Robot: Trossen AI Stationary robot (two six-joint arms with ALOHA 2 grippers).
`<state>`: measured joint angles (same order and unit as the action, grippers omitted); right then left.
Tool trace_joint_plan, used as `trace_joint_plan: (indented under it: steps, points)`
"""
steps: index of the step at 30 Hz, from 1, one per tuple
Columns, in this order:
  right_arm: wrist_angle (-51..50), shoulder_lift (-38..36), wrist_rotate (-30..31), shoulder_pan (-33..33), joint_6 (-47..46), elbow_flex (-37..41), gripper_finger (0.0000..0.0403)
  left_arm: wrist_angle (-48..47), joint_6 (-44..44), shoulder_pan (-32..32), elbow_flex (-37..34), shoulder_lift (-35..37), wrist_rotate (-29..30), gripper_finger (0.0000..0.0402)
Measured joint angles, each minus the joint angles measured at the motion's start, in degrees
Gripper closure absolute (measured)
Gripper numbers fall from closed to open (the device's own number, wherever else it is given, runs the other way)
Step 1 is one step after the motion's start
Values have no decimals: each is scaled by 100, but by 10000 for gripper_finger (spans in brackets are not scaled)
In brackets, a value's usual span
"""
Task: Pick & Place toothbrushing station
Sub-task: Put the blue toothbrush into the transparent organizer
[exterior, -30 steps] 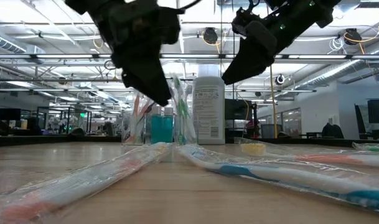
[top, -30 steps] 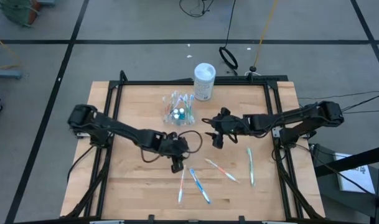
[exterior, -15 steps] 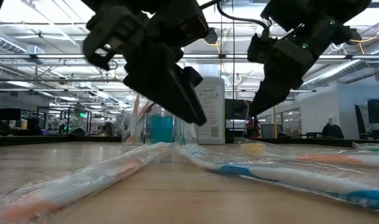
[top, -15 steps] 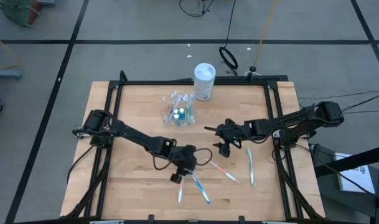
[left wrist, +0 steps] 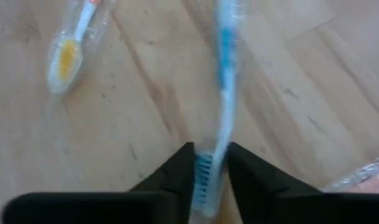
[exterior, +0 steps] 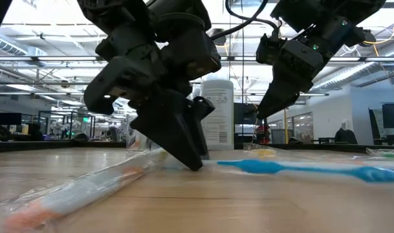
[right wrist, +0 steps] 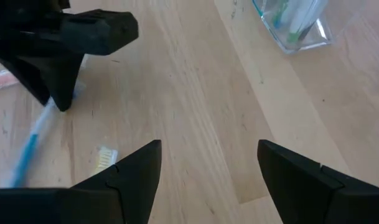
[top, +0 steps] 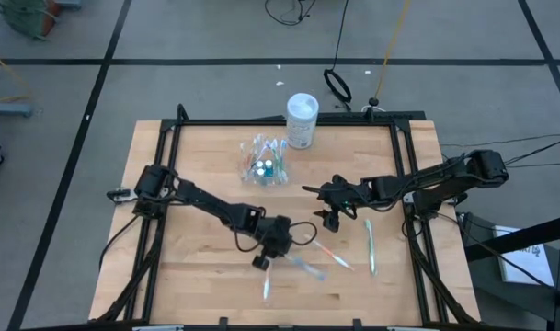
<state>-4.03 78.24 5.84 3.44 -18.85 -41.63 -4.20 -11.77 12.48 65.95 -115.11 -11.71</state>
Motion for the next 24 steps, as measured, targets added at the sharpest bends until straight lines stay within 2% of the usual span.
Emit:
trace_joint_plan:
  steps: [5, 7, 9, 11, 14, 18, 20, 22, 24]
  points:
    - [13, 0, 1, 0, 0, 0, 147, -116, -294, -86, -3, 110, 234, 384]
    - [13, 0, 3, 0, 0, 0, 147, -294, -544, -95, -13, 294, 445, 389]
    - [15, 0, 3, 0, 2, 0, 147, -593, -955, -76, -14, 603, 849, 378]
    - [48, 0, 3, 0, 2, 0, 147, -985, -1477, 7, -12, 1009, 1453, 368]
    - [71, 0, 3, 0, 2, 0, 147, -1666, -2742, 201, -7, 1619, 2744, 368]
    - [106, 0, 3, -2, 27, 0, 147, -2320, -4494, 394, -8, 2298, 5164, 390]
    - [131, 0, 3, -2, 79, 0, 147, -2632, -5240, 404, -8, 2544, 6195, 394]
    - [215, 0, 1, -2, 158, -1, 147, -2931, -6054, 340, -9, 2748, 6990, 387]
    - [284, -1, 2, -2, 193, -2, 147, -3314, -6855, 241, -9, 2944, 7513, 373]
